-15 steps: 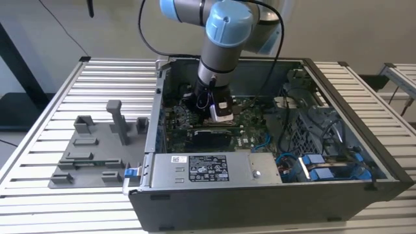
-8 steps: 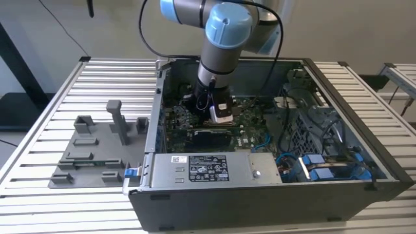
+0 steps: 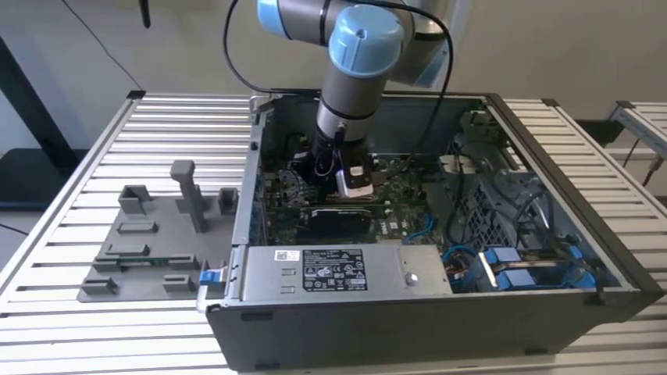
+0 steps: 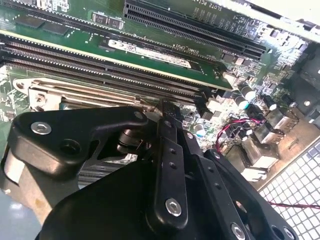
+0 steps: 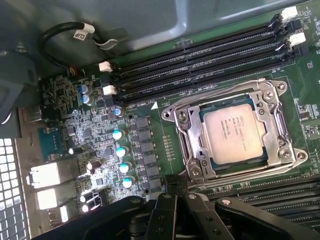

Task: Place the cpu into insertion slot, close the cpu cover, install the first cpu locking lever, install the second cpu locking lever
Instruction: 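Install the second cpu locking lever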

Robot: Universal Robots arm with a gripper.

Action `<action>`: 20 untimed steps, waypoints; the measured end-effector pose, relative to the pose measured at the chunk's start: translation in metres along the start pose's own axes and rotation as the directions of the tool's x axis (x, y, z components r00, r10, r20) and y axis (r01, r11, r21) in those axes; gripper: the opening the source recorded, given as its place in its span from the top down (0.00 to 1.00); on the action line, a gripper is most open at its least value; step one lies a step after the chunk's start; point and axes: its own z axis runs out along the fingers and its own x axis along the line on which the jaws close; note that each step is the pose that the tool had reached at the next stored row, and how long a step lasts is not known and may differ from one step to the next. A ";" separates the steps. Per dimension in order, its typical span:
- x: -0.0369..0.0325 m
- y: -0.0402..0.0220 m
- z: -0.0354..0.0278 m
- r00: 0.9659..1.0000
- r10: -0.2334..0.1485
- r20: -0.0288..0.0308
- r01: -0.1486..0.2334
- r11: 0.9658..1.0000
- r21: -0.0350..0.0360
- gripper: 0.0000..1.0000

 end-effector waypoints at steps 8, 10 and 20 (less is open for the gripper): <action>0.0002 0.0003 0.0002 1.000 -0.004 -0.006 0.004 1.000 -0.016 0.89; 0.0003 0.0009 0.0009 1.000 -0.007 -0.011 0.006 0.999 -0.034 0.89; 0.0002 0.0011 0.0012 1.000 -0.007 -0.011 0.006 0.999 -0.034 0.89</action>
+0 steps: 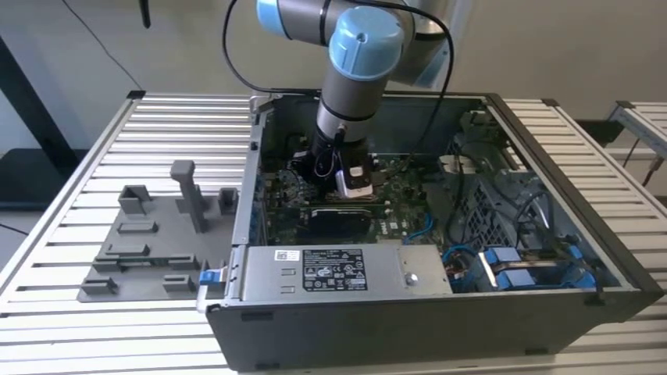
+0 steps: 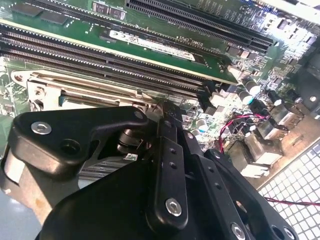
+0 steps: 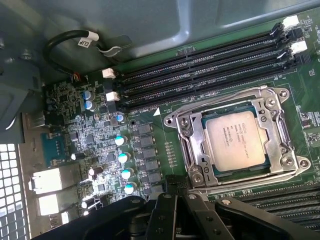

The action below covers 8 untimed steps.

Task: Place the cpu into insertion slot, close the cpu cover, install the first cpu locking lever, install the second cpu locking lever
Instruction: 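Install the second cpu locking lever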

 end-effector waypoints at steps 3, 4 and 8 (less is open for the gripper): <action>0.0000 0.0000 0.0000 1.000 0.000 0.000 0.000 1.000 0.000 0.89; 0.0000 0.0000 0.0000 1.000 0.000 0.000 0.000 1.000 0.000 0.89; 0.0000 0.0000 0.0000 1.000 0.000 0.000 0.000 1.000 0.000 0.89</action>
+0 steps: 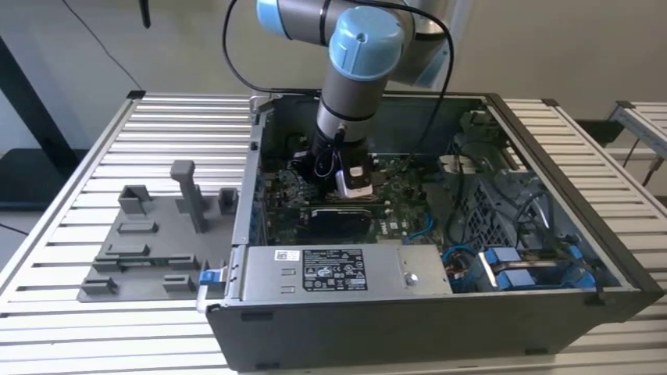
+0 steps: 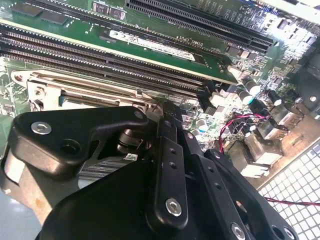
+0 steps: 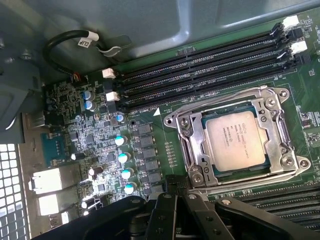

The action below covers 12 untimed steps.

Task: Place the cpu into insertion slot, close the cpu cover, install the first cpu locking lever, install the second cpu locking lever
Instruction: 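Install the second cpu locking lever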

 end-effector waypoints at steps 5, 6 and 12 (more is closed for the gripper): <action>0.0000 0.0000 0.0000 1.000 0.000 0.000 0.000 1.000 0.000 0.89; 0.0000 0.0000 0.0000 1.000 0.000 0.000 0.000 1.000 0.000 0.89; 0.0000 0.0000 0.0000 1.000 0.000 0.000 0.000 1.000 0.000 0.89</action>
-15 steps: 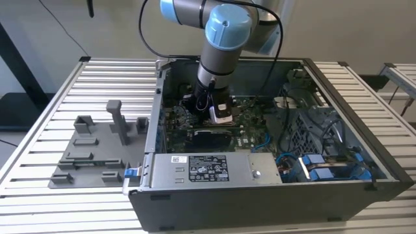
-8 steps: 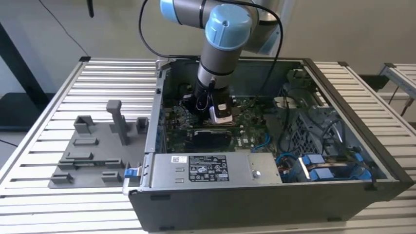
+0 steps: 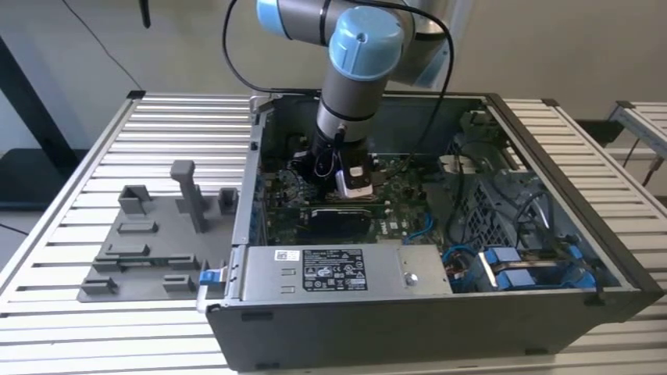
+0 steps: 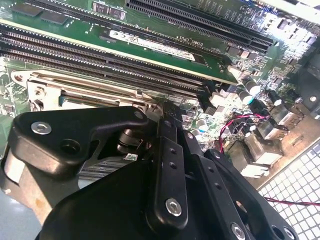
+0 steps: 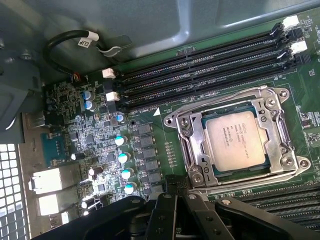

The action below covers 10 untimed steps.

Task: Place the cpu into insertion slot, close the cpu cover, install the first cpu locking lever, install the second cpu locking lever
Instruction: 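Install the second cpu locking lever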

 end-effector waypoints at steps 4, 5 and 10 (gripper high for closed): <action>0.0000 0.0000 0.0000 1.000 0.000 0.000 0.000 1.000 0.000 0.89; 0.0000 0.0000 0.0000 1.000 0.000 0.000 0.000 1.000 0.000 0.89; 0.0000 0.0000 0.0000 1.000 0.000 0.000 0.000 1.000 0.000 0.89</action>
